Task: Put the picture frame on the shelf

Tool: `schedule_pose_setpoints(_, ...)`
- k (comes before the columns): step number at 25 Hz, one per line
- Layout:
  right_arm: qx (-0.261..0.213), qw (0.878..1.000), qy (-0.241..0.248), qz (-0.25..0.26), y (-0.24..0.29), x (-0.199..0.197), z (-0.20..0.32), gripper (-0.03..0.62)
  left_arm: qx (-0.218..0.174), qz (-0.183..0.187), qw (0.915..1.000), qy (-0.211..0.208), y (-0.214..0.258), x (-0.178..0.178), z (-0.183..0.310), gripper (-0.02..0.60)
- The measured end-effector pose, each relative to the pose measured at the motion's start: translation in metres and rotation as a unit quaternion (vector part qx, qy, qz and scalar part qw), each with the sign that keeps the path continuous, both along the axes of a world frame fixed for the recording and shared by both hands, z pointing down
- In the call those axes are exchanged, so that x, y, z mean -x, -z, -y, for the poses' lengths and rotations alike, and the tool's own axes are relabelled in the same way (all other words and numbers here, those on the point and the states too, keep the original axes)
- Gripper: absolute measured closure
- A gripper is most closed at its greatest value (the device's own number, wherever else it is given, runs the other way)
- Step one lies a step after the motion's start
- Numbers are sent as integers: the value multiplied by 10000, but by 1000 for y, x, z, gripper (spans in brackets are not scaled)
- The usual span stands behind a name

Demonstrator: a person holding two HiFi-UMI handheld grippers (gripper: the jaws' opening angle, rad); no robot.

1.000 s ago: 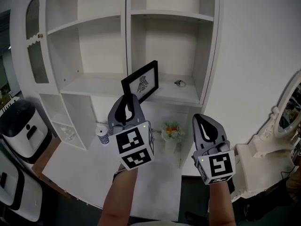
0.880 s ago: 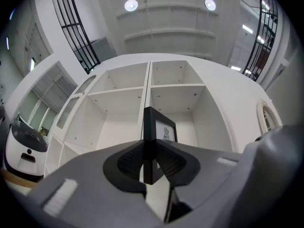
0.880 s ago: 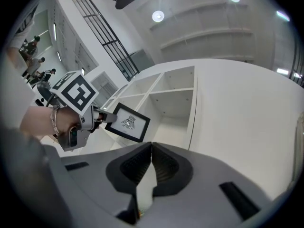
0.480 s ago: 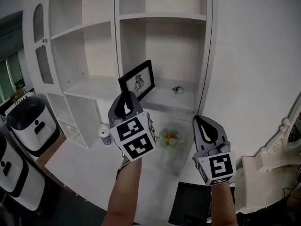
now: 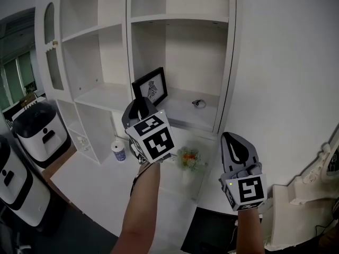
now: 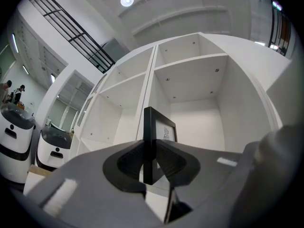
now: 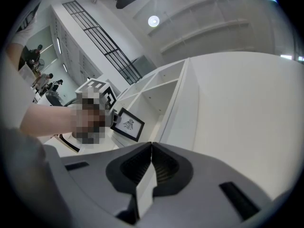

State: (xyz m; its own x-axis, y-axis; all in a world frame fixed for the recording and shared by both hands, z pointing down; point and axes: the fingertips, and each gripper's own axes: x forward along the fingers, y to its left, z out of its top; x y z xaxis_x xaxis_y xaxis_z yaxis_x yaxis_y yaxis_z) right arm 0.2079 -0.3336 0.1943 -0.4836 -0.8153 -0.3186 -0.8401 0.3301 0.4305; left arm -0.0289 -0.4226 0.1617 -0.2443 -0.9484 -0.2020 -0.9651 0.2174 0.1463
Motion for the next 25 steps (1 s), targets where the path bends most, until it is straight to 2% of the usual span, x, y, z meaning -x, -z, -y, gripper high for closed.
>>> schedule_pose_setpoints(7, 12, 9999, 152, -42, -4, 6, 6, 585, 263, -51, 9994, 206, -4, 6, 18, 500)
schedule_pose_setpoints(13, 64, 9998, 177, -7, -10, 6, 10, 585, 322, -159, 9989, 302, -6, 10, 26, 500)
schedule_pose_setpoints(22, 176, 9996, 238, 17, -17, 12, 9, 585, 364, -356, 9985, 180, -5, 8, 32, 497)
schedule_pose_setpoints(25, 308, 9993, 200, -24, -20, 14, 7, 585, 303, -394, 9988, 6, -3, 6, 31, 427)
